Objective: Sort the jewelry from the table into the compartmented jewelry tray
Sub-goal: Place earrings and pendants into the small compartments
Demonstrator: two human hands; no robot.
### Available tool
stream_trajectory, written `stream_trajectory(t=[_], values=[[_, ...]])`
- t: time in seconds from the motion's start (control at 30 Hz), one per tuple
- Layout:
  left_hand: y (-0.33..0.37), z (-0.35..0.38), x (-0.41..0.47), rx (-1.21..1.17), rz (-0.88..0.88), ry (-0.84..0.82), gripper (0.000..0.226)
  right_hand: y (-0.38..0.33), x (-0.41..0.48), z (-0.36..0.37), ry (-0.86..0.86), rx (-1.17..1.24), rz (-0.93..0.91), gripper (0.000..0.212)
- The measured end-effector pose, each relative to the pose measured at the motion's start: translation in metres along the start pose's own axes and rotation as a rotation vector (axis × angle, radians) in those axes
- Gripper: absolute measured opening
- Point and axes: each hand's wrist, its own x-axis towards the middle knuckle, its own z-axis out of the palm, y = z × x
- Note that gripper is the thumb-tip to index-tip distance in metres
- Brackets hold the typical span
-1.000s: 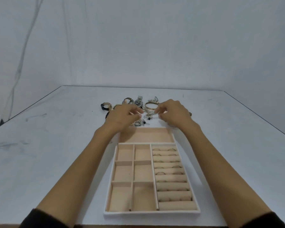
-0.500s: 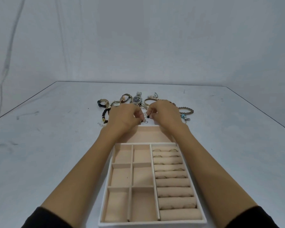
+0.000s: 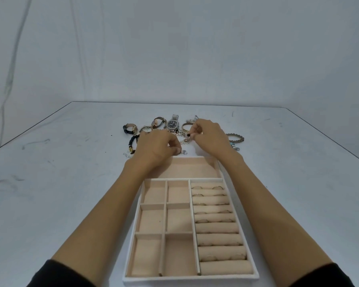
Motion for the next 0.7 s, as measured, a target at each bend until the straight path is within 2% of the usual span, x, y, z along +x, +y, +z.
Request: stream_trajectory(t=[0.17, 0.33, 0.47, 0.7], values=[[-0.001, 0.004, 0.0, -0.112, 0.01, 0.046, 0.009, 0.0, 0.002, -0.003, 0.003, 0.235, 0.012, 0.005], [0.003, -0.005, 0.0, -0.54, -0.094, 0.115, 0.003, -0.006, -0.004, -0.009, -0.043, 0.488, 0.099, 0.013], [0.005, -0.018, -0.004, -0.74, -0.114, 0.19, 0.003, -0.008, -0.008, -0.016, -0.089, 0.704, 0.141, 0.012], [0.007, -0.047, -0.014, -0.908, -0.071, 0.216, 0.01, -0.014, -0.013, -0.032, -0.116, 0.92, 0.048, 0.008]])
